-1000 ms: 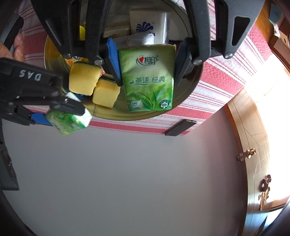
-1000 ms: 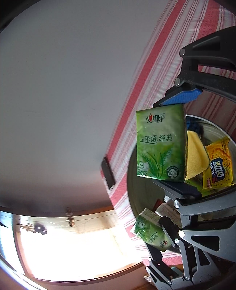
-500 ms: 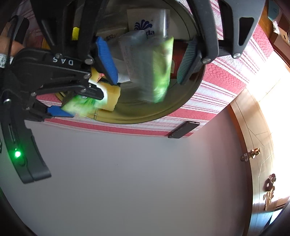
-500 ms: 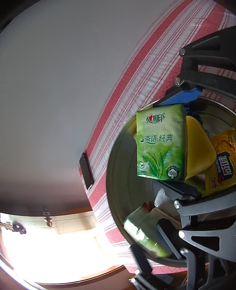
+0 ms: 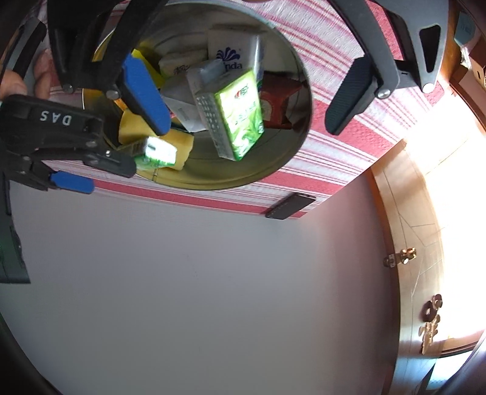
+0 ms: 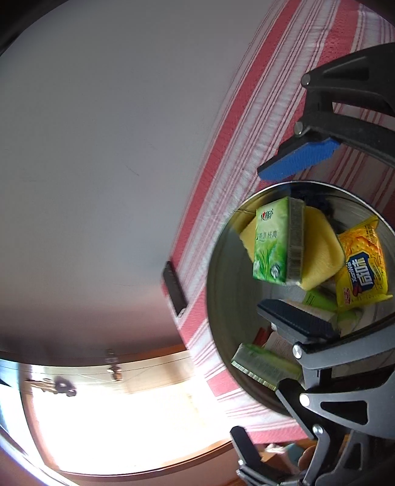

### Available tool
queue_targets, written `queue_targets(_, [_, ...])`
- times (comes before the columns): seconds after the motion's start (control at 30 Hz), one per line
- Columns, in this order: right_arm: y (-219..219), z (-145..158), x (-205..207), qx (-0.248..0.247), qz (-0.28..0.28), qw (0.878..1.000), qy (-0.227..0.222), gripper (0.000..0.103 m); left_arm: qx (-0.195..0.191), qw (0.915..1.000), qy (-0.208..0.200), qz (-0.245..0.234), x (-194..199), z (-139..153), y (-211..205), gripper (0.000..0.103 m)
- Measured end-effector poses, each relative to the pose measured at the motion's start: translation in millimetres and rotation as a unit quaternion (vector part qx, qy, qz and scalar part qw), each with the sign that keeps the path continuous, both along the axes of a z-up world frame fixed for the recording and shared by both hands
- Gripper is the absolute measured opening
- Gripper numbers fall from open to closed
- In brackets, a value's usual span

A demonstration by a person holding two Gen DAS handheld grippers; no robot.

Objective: Organize objects

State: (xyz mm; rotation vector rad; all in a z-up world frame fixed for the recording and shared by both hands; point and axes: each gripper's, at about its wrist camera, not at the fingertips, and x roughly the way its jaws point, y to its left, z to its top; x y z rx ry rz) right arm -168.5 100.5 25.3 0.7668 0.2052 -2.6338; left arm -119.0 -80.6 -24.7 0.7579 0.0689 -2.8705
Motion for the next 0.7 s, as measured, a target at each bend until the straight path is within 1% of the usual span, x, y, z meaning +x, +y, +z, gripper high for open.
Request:
queue_targets(0.27, [-6.7, 4.2, 11.4, -0.005, 0.013, 1.000, 0.004, 0.083, 0.001, 0.9997, 0.002, 0.026, 9.3, 7.4, -9.6, 0.103])
queue_targets(0.4, [-7.5, 4.0, 12.3, -0.009, 0.014, 1.000, 0.005, 0.083, -0.012, 0.9993, -0.001, 0.037, 8.7, 4.9, -12.2, 0.103])
queue_targets(0.7, [-8.6, 2.5, 14.9, -0.013, 0.019, 1.000, 0.003, 0.083, -0.025, 0.9992, -0.001, 0.030, 8.2, 4.4, -6.8, 0.103])
